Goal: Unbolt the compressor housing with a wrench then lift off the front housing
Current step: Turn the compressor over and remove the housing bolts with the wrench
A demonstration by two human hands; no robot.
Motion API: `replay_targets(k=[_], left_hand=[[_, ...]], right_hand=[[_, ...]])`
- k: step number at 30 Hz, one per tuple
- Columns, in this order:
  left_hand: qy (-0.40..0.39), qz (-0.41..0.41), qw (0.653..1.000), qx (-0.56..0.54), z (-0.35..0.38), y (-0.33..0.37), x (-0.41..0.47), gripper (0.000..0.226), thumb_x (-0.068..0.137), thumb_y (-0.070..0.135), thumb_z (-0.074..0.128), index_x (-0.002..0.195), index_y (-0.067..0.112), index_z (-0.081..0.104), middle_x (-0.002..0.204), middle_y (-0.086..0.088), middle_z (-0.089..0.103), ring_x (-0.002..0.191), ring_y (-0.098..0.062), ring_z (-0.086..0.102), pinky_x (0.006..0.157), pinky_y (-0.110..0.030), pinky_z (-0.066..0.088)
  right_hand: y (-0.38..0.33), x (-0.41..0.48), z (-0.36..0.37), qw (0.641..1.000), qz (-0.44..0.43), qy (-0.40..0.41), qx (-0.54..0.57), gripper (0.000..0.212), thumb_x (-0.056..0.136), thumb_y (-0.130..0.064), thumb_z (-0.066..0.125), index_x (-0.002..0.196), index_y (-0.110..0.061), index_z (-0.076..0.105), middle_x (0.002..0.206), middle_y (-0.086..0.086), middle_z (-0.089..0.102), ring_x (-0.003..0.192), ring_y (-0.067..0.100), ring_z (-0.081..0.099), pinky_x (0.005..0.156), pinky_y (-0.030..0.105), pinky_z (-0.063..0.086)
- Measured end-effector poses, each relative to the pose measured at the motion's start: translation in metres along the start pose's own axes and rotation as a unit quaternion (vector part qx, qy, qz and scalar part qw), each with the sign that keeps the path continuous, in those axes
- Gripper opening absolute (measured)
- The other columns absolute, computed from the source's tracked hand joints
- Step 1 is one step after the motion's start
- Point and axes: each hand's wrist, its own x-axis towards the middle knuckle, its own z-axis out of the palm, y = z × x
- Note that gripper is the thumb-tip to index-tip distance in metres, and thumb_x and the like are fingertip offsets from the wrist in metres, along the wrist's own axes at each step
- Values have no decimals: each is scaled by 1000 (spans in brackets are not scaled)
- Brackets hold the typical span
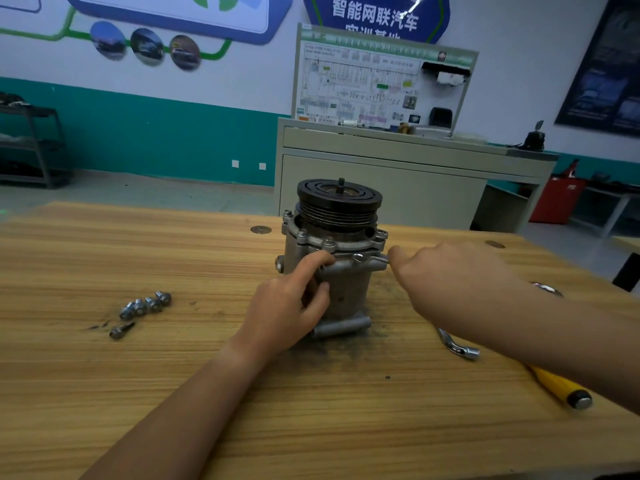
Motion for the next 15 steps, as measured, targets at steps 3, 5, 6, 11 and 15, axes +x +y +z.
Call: replay_targets(k=[3, 5, 6, 11, 15], left_hand=[[2, 3, 1000, 1, -1, 0, 0, 35, 85, 23, 51, 118, 15, 57, 63, -1, 58, 50, -19, 55, 46, -41, 48], [4, 4, 1000, 0, -1, -1, 1, 35, 85, 24, 51, 118, 16, 57, 64, -2, 59, 50, -19, 55, 46, -41, 48], [1, 3, 1000, -2, 0, -1, 1, 35, 85, 25, 50, 118, 16, 56, 65, -3, 59, 51, -19, 55, 46, -42, 48], [0, 8, 1000, 0, -1, -3, 1, 35, 85, 24, 51, 118, 15, 56, 63, -4, 59, 51, -21, 56, 46, -43, 49], [-2, 5, 1000, -1, -2, -1, 0, 35, 85, 23, 51, 118, 14, 57, 64, -4, 60, 52, -21, 57, 46, -43, 49]], right_hand=[[11, -3, 6, 999, 46, 11, 24, 25, 94, -16, 40, 118, -20, 42, 59, -4, 33, 49, 10, 29, 41, 24, 23], [19, -4, 8, 995, 84, 14, 45, 23, 96, -22, 38, 119, -23, 41, 62, -6, 38, 52, 8, 35, 42, 23, 26], [22, -4, 8, 993, 100, 15, 55, 23, 97, -23, 38, 120, -24, 41, 63, -6, 38, 53, 8, 36, 42, 22, 26], [24, 10, 12, 988, 126, -4, 86, 25, 98, -22, 38, 122, -21, 44, 65, -4, 38, 55, 8, 37, 44, 21, 29], [21, 20, 7, 992, 105, -17, 70, 18, 95, -16, 41, 109, -18, 51, 65, -2, 41, 55, 11, 40, 49, 22, 37]])
